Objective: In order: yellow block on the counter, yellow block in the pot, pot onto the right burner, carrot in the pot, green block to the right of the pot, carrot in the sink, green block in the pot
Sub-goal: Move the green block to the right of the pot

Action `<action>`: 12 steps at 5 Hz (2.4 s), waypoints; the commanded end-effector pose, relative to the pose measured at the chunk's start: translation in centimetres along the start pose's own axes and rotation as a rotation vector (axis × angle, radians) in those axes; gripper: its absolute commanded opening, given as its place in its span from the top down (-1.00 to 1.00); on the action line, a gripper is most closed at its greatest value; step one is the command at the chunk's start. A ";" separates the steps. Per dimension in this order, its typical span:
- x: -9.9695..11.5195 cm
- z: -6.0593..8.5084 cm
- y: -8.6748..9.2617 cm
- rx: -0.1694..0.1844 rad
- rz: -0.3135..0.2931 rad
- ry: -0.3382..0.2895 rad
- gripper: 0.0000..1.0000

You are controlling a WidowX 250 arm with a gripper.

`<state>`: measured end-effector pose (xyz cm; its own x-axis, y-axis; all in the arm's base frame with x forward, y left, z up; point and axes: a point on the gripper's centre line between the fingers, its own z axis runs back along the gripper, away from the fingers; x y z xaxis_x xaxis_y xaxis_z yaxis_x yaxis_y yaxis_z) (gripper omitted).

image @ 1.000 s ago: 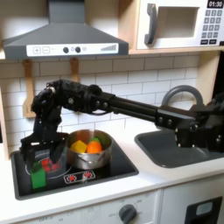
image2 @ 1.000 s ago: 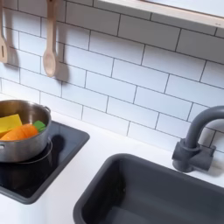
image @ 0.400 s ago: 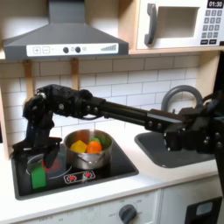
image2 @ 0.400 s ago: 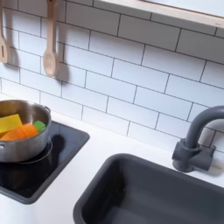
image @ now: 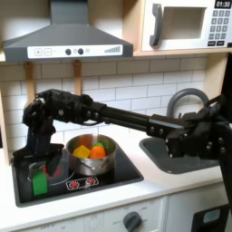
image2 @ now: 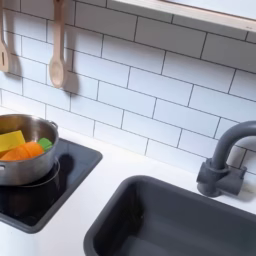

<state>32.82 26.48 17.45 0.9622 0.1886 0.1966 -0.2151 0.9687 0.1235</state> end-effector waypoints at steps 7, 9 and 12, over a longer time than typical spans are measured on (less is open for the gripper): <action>-1.5 -2.7 -1.2 -0.073 -0.042 0.045 -1.00; -1.3 -3.0 -1.9 -0.084 -0.055 0.047 -1.00; -0.2 -2.0 -1.3 -0.063 -0.044 0.021 -1.00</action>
<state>33.15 25.58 15.62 0.9714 0.1523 0.1824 -0.1674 0.9834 0.0703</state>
